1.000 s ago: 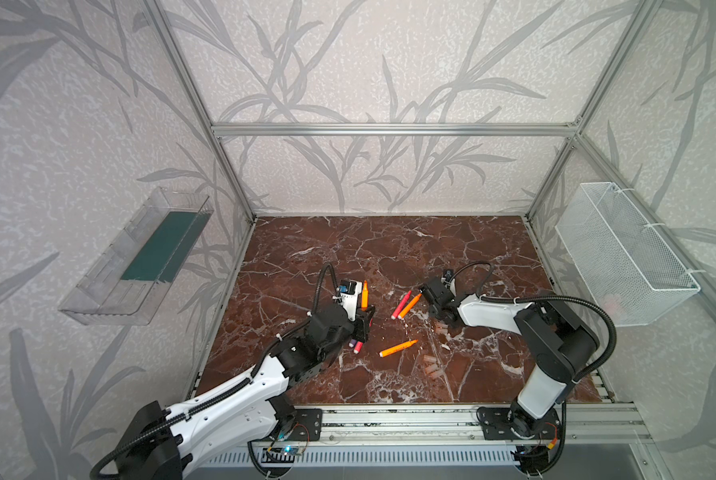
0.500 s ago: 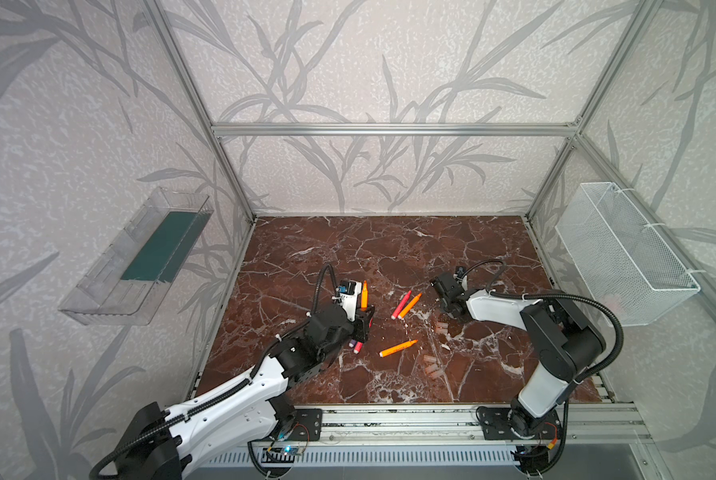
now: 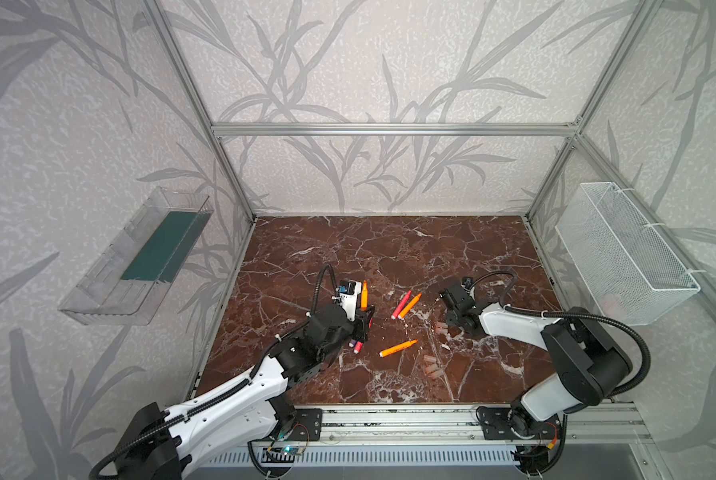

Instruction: Insert the pens into the pen caps

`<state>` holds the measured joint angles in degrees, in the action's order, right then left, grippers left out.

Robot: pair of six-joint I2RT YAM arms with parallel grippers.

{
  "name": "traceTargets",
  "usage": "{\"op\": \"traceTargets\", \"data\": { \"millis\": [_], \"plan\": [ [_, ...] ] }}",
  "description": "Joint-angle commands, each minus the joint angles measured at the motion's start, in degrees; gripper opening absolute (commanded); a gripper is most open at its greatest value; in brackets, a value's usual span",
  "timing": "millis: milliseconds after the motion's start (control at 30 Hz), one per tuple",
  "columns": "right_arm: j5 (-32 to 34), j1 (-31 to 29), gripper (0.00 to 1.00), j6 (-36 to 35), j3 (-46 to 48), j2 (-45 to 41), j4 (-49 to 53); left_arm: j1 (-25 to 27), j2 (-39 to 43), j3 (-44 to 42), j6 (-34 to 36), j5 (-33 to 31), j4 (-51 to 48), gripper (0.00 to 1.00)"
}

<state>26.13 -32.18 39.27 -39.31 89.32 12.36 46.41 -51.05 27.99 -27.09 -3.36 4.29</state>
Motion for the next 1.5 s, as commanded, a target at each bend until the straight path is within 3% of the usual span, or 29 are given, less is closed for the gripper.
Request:
{"op": "traceTargets", "data": {
  "millis": [0, 167, 467, 633, 900, 1133, 1467],
  "plan": [
    [-1.43, -1.44, 0.31, 1.20, 1.38, -2.81, 2.74, -0.19, 1.21, -0.74, -0.59, -0.06, -0.20, 0.00],
    [-4.85, -2.75, 0.28, 1.12, 3.24, -5.65, 0.76, -0.18, 1.90, -0.87, -0.67, -0.07, -0.35, 0.00],
    [-1.79, -3.13, 0.28, 0.72, 3.47, -14.25, 5.03, -0.13, 2.10, -1.01, -0.58, -0.50, -0.34, 0.00],
    [-5.93, -3.35, 0.41, -6.43, 4.46, -18.21, 0.00, -0.18, 1.77, -1.05, -0.59, -0.58, -0.15, 0.00],
    [-9.79, -3.42, 0.40, -10.64, -1.42, -7.53, -1.47, -0.18, 1.14, -0.91, -0.42, -0.69, -0.08, 0.00],
    [-5.01, -3.34, 0.37, -9.47, -8.08, 3.46, 3.19, -0.17, 0.95, -0.91, -0.27, -0.69, 0.03, 0.00],
    [-2.43, -3.25, 0.33, -8.33, -9.13, 6.71, 4.58, -0.15, 0.96, -0.92, -0.21, -0.88, 0.03, 0.00]
  ]
}}
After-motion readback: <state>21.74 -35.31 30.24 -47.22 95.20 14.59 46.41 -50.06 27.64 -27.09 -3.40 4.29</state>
